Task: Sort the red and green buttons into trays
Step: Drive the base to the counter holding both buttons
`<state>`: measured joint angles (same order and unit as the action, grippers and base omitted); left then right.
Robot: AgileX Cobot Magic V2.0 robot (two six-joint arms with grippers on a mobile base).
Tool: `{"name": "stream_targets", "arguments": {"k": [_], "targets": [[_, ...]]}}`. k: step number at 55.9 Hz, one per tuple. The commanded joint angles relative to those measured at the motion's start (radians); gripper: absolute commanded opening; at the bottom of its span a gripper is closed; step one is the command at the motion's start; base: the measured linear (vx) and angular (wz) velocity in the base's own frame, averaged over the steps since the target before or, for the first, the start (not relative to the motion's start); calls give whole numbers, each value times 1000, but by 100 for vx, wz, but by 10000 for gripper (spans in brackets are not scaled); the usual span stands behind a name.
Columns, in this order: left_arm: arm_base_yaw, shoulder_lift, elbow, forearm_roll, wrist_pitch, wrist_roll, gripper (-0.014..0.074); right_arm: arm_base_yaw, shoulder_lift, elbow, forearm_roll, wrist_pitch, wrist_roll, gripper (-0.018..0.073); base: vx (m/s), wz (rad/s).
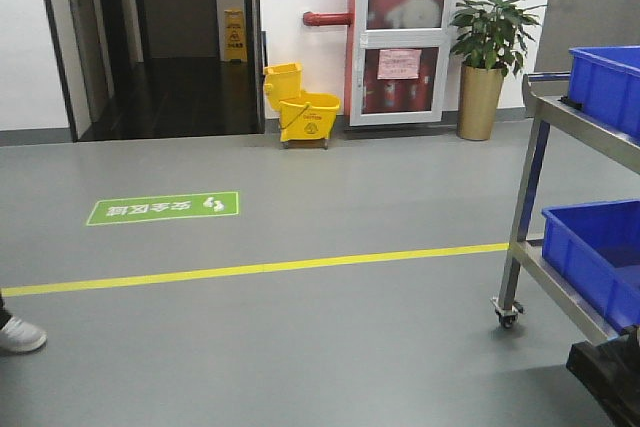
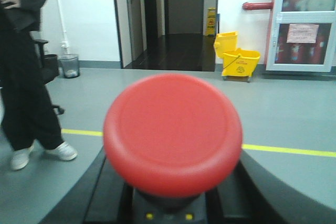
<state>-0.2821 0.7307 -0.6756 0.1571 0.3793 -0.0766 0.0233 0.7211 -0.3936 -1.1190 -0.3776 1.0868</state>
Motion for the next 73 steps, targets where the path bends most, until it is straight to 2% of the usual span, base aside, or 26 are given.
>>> {"name": "stream_targets", "arguments": {"k": [1, 38, 73], "targets": [[-5, -2, -28, -3, -86, -11, 1, -2, -6, -29, 22, -50, 2, -9, 53, -14], [-5, -2, -28, -3, -88, -11, 1, -2, -6, -29, 22, -46, 2, -9, 47, -24], [-5, -2, -28, -3, -88, -11, 1, -2, -6, -29, 22, -46, 2, -9, 26, -63]]}}
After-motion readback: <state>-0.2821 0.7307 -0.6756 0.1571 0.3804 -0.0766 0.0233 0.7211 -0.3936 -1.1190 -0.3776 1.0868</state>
